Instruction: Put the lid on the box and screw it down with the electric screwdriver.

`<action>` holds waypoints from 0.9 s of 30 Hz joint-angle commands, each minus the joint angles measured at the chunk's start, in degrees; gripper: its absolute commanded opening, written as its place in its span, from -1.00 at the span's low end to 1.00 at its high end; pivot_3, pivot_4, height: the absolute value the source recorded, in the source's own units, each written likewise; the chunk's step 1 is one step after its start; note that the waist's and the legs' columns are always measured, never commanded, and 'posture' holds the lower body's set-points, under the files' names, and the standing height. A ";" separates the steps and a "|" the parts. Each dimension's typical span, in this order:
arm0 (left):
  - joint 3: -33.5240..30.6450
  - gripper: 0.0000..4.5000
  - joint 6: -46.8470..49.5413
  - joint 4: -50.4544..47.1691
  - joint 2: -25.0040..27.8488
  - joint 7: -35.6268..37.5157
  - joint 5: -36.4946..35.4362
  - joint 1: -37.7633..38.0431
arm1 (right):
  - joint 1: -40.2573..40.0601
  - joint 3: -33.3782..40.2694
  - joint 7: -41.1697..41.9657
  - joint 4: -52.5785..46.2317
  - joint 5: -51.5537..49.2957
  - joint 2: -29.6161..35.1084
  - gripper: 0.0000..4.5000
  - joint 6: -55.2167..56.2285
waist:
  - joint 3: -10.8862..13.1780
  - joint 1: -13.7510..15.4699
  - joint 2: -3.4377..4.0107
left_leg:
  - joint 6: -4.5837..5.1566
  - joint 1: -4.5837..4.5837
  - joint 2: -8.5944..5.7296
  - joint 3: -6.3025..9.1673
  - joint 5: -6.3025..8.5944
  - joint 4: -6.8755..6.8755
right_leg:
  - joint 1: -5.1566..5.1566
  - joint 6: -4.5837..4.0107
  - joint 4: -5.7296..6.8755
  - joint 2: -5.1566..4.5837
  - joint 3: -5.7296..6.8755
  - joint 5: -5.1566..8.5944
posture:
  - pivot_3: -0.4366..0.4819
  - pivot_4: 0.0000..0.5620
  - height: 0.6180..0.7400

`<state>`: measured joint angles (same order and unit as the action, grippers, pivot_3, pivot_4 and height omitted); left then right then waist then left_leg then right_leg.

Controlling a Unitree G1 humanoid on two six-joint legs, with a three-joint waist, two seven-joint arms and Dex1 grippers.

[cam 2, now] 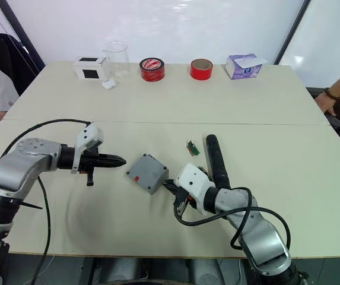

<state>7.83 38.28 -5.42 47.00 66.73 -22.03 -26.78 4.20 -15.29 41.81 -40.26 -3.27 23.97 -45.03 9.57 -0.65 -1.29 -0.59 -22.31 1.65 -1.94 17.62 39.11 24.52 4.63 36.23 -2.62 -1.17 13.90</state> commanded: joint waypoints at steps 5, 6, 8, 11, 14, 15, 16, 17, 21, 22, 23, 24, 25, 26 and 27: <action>-0.49 -1.00 -0.39 -1.29 -1.38 -0.51 -0.57 -0.63 | 2.31 -1.03 -2.19 -1.63 -3.32 0.10 -0.92 -1.72 | 0.00 -0.03 0.00 | 0.00 0.00 0.01 0.02 0.00 0.00 | 0.00 0.00 0.00 0.02 0.01 0.00 | -0.05 -0.47 1.00; -0.41 -1.00 -0.39 -1.34 -1.53 -0.45 -0.63 -0.69 | 2.54 -1.22 -2.46 -1.58 -3.65 0.04 -0.92 -1.89 | 0.00 -0.03 0.00 | 0.00 0.00 0.01 0.02 0.00 0.00 | 0.00 0.00 0.00 0.03 0.01 0.00 | -0.05 -0.47 1.00; -0.25 -1.00 -0.49 -1.31 -1.74 -0.33 -0.62 -0.78 | 3.03 -1.51 -2.96 -1.40 -4.21 -0.14 -0.92 -2.16 | 0.00 -0.03 0.00 | 0.00 0.00 0.01 0.02 0.00 0.00 | 0.00 0.01 0.00 0.03 0.02 0.00 | -0.05 -0.47 1.00; -0.03 -1.00 -0.72 -0.77 -2.27 -0.17 -0.37 -1.28 | 4.22 -1.74 -3.80 -0.79 -5.08 -0.76 -0.92 -2.66 | 0.00 -0.03 0.00 | 0.00 0.00 0.01 0.02 0.00 0.00 | 0.00 0.01 0.00 0.02 0.01 -0.01 | -0.05 -0.47 1.00; 0.16 -1.00 -0.75 -0.56 -2.76 0.01 -0.37 -1.77 | 5.15 -1.70 -4.69 -0.28 -6.02 -1.26 -0.92 -3.04 | 0.00 -0.03 0.00 | 0.00 0.00 0.00 0.03 0.00 0.00 | 0.00 0.01 0.00 0.03 0.02 -0.01 | -0.05 -0.47 1.00; 0.23 -1.00 -0.72 -0.60 -2.86 0.07 -0.41 -1.89 | 5.31 -1.69 -4.94 -0.24 -6.30 -1.25 -0.92 -3.15 | 0.00 -0.03 0.00 | 0.00 0.00 0.01 0.03 0.00 0.00 | 0.00 0.02 0.00 0.03 0.02 -0.01 | -0.05 -0.47 1.00; 0.33 -1.00 -0.55 -0.77 -3.03 0.05 -0.48 -2.00 | 5.34 -1.67 -5.14 -0.24 -6.58 -1.19 -0.92 -3.19 | 0.00 -0.03 0.00 | 0.00 0.00 0.00 0.02 0.00 0.00 | 0.00 0.02 0.00 0.03 0.02 -0.01 | -0.05 -0.47 1.00; 0.45 -1.00 -0.39 -0.93 -3.27 -0.04 -0.52 -2.14 | 5.36 -1.71 -5.37 -0.21 -6.81 -1.17 -0.92 -3.20 | 0.00 -0.02 0.00 | 0.00 -0.01 0.00 0.02 0.00 0.00 | 0.00 0.02 0.00 0.03 0.02 -0.01 | -0.05 -0.47 1.00; 0.86 -1.00 -0.18 -0.87 -4.19 -0.40 -0.47 -2.81 | 5.55 -1.82 -6.34 -0.04 -7.78 -1.32 -0.92 -3.40 | 0.00 0.01 0.00 | 0.00 -0.01 0.00 0.02 0.00 0.00 | 0.00 0.02 0.00 0.02 0.02 -0.01 | -0.05 -0.47 1.00; 1.02 -1.00 -0.16 -0.85 -4.43 -0.42 -0.44 -2.94 | 5.64 -1.93 -6.49 0.03 -7.95 -1.24 -0.92 -3.38 | 0.00 -0.01 0.00 | 0.00 -0.01 0.00 0.03 0.00 0.00 | 0.00 0.02 0.01 0.02 0.02 -0.01 | -0.05 -0.47 1.00; 1.21 -1.00 -0.22 -0.88 -4.73 -0.42 -0.42 -3.04 | 5.72 -2.03 -6.73 0.15 -8.04 -1.21 -0.92 -3.41 | 0.00 -0.02 0.00 | 0.00 -0.01 0.00 0.02 0.00 0.01 | 0.00 0.03 0.01 0.02 0.02 -0.02 | -0.05 -0.47 1.00; 1.42 -1.00 -0.24 -0.90 -5.02 -0.41 -0.36 -3.15 | 5.81 -2.09 -6.92 0.25 -8.17 -1.17 -0.92 -3.42 | 0.00 -0.01 -0.01 | 0.00 -0.01 0.00 0.02 0.00 0.01 | 0.00 0.03 0.01 0.02 0.02 -0.02 | -0.05 -0.47 1.00; 1.58 -1.00 -0.30 -0.89 -5.27 -0.41 -0.30 -3.24 | 5.87 -2.13 -7.08 0.31 -8.27 -1.14 -0.92 -3.41 | 0.00 -0.02 0.00 | 0.00 -0.01 0.00 0.03 0.00 0.01 | 0.00 0.03 0.01 0.02 0.02 -0.02 | -0.05 -0.47 1.00; 1.71 -1.00 -0.36 -0.78 -5.49 -0.44 -0.20 -3.34 | 5.97 -2.20 -7.24 0.40 -8.33 -1.15 -0.92 -3.43 | 0.00 -0.02 0.00 | 0.00 -0.01 0.00 0.02 0.00 0.01 | 0.00 0.03 0.01 0.02 0.02 -0.02 | -0.05 -0.47 1.00; 1.85 -1.00 -0.43 -0.63 -5.73 -0.50 -0.04 -3.46 | 6.03 -2.26 -7.37 0.46 -8.37 -1.15 -0.92 -3.41 | -0.01 -0.03 -0.01 | 0.00 -0.01 0.00 0.03 0.00 0.01 | 0.00 0.03 0.01 0.03 0.02 -0.02 | -0.05 -0.47 1.00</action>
<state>8.23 38.47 -4.58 42.39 65.25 -21.24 -29.48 9.13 -16.99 35.14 -39.20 -10.49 23.49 -48.56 9.57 -0.67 -1.30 -0.59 -22.32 1.64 -1.92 17.62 39.11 24.52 4.70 36.24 -2.59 -1.15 13.86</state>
